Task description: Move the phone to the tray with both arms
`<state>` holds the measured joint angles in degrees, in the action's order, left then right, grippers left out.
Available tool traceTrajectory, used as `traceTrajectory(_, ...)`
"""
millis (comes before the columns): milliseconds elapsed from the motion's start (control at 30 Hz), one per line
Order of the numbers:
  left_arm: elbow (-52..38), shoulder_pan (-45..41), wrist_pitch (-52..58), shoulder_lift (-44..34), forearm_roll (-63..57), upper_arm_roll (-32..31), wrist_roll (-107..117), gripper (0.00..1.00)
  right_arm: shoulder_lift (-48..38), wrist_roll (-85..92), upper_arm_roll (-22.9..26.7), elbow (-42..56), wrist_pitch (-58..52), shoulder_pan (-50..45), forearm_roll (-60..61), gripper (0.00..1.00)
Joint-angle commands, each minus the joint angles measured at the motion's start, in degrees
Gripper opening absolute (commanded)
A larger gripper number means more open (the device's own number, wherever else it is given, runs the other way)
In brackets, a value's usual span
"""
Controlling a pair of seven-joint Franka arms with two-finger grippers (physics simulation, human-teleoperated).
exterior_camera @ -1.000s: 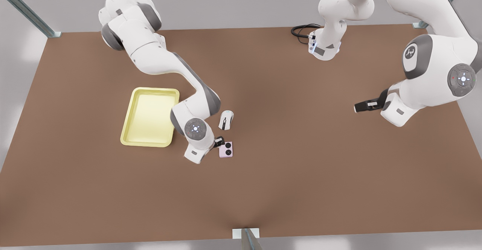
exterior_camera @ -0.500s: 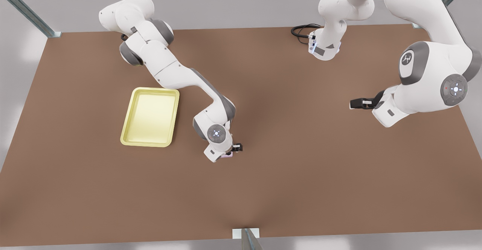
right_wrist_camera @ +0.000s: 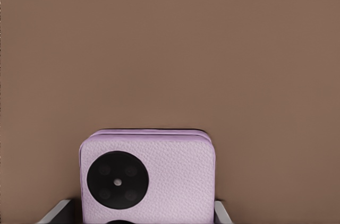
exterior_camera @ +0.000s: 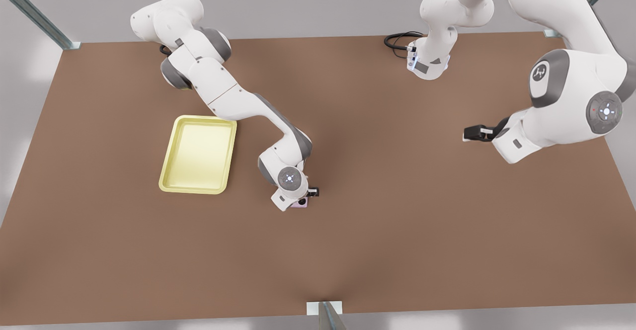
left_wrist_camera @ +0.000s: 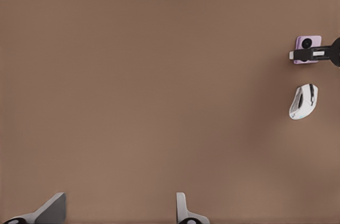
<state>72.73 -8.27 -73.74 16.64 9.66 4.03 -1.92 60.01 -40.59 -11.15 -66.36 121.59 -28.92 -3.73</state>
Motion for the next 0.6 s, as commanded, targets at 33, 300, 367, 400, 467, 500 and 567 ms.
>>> traceTrajectory(33,-0.04,0.01,0.35,-1.79,-0.17,0.28,-3.01,1.00,-0.24,-0.55,-0.02,0.18,0.23,0.09,-0.31,0.79)
traceTrajectory(300,-0.04,0.01,0.44,-1.70,-0.34,1.16,-2.74,1.00,-6.22,1.21,-0.02,-4.03,0.31,3.16,-0.05,0.79)
traceTrajectory(367,-0.04,-0.08,0.71,-1.79,-0.43,1.24,-2.83,1.00,-13.51,9.20,-0.02,-12.38,0.40,8.08,0.21,0.79)
traceTrajectory(400,-0.04,-0.08,0.79,-1.79,-0.52,1.33,-2.74,1.00,-16.50,12.02,0.16,-16.16,0.49,10.54,0.04,0.79)
traceTrajectory(467,-0.04,0.01,1.06,-2.32,-0.61,1.24,-2.74,1.00,-22.65,18.52,0.42,-24.86,2.07,15.55,0.04,0.75)
traceTrajectory(500,-0.04,0.01,1.23,-2.32,-0.69,1.33,-2.74,1.00,-25.02,20.89,0.51,-27.85,2.07,17.84,0.04,0.76)
traceTrajectory(567,-0.04,-0.08,1.41,-2.32,-0.69,1.24,-2.74,1.00,-30.91,26.70,0.51,-35.58,2.34,22.67,0.13,0.76)
